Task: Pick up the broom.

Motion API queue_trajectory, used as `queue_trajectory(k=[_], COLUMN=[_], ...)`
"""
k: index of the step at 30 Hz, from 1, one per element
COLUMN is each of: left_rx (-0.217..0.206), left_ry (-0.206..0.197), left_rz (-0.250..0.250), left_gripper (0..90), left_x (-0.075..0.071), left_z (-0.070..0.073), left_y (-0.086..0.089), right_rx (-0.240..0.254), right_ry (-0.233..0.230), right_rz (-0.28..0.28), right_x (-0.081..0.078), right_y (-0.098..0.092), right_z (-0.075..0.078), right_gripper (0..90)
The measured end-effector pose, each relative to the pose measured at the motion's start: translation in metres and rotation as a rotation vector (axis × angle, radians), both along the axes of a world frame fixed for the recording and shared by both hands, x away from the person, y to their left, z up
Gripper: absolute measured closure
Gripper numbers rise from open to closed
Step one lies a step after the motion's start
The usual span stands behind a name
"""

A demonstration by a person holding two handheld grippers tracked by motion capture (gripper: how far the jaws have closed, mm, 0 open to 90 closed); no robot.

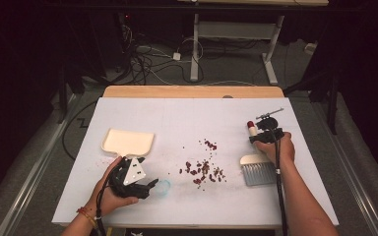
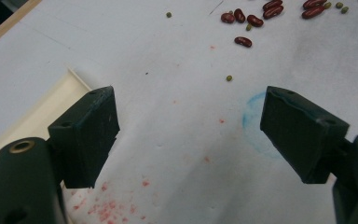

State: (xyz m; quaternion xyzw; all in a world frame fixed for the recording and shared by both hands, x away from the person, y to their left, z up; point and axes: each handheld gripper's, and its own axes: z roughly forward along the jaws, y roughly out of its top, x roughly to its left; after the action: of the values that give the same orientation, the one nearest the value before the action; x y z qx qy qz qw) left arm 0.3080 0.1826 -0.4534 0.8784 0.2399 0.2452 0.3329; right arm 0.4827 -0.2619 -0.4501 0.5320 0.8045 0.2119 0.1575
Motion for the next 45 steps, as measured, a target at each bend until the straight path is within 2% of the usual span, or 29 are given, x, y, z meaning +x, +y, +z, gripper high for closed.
queue_trajectory(k=[4, 5, 11, 16, 19, 21, 26, 31, 32, 33, 35, 38, 40, 41, 44, 45], left_rx=[-0.007, -0.018, -0.04, -0.037, -0.045, -0.03, -0.034, -0.051, -0.025, -0.025, 0.007, 0.006, -0.009, -0.023, 0.019, 0.019], left_ry=[0.009, 0.025, 0.044, 0.056, 0.061, 0.068, 0.071, 0.067, 0.055, 0.055, 0.038, 0.036, 0.034, 0.046, 0.047, 0.047], left_rz=[-0.002, -0.001, 0.02, 0.029, 0.04, 0.05, 0.045, 0.028, 0.031, 0.031, 0.025, 0.024, 0.022, 0.017, -0.022, -0.022], left_gripper=[18.6, 18.7, 18.9, 19.0, 19.2, 19.3, 19.3, 19.3, 19.3, 19.4, 19.4, 19.4, 19.4, 19.4, 19.4, 19.4], left_x=[0.0, 0.001, 0.003, 0.003, 0.004, 0.003, 0.001, -0.001, -0.002, -0.002, -0.003, -0.003, -0.003, -0.003, -0.002, -0.002], left_z=[0.0, 0.0, 0.0, -0.001, 0.0, -0.001, 0.0, 0.004, 0.003, 0.003, 0.003, 0.004, 0.006, 0.007, 0.009, 0.009], left_y=[0.001, 0.001, 0.005, 0.01, 0.011, 0.009, 0.004, 0.0, -0.003, -0.003, -0.006, -0.008, -0.01, -0.012, -0.027, -0.027], right_rx=[-0.007, -0.006, 0.011, 0.066, 0.112, 0.149, 0.23, 0.274, 0.286, 0.291, 0.299, 0.302, 0.303, 0.302, 0.305, 0.304], right_ry=[-0.009, -0.011, -0.03, -0.116, -0.179, -0.225, -0.338, -0.435, -0.446, -0.457, -0.481, -0.51, -0.537, -0.548, -0.578, -0.583], right_rz=[0.006, 0.011, 0.017, 0.041, 0.054, 0.067, 0.111, 0.115, 0.117, 0.12, 0.128, 0.136, 0.142, 0.146, 0.159, 0.17], right_x=[0.0, 0.0, -0.002, -0.014, -0.025, -0.034, -0.059, -0.085, -0.09, -0.095, -0.103, -0.112, -0.117, -0.118, -0.12, -0.12], right_y=[0.001, 0.001, -0.002, -0.009, -0.014, -0.017, -0.022, -0.029, -0.03, -0.031, -0.033, -0.033, -0.031, -0.029, -0.021, -0.017], right_z=[0.0, 0.0, -0.001, 0.001, 0.011, 0.017, 0.034, 0.049, 0.051, 0.053, 0.057, 0.066, 0.072, 0.074, 0.082, 0.085], right_gripper=[69.4, 69.9, 70.0, 70.0, 70.1, 70.2, 70.2, 70.2, 70.3, 70.3, 70.3, 70.3, 70.3, 70.3, 70.2, 70.2])
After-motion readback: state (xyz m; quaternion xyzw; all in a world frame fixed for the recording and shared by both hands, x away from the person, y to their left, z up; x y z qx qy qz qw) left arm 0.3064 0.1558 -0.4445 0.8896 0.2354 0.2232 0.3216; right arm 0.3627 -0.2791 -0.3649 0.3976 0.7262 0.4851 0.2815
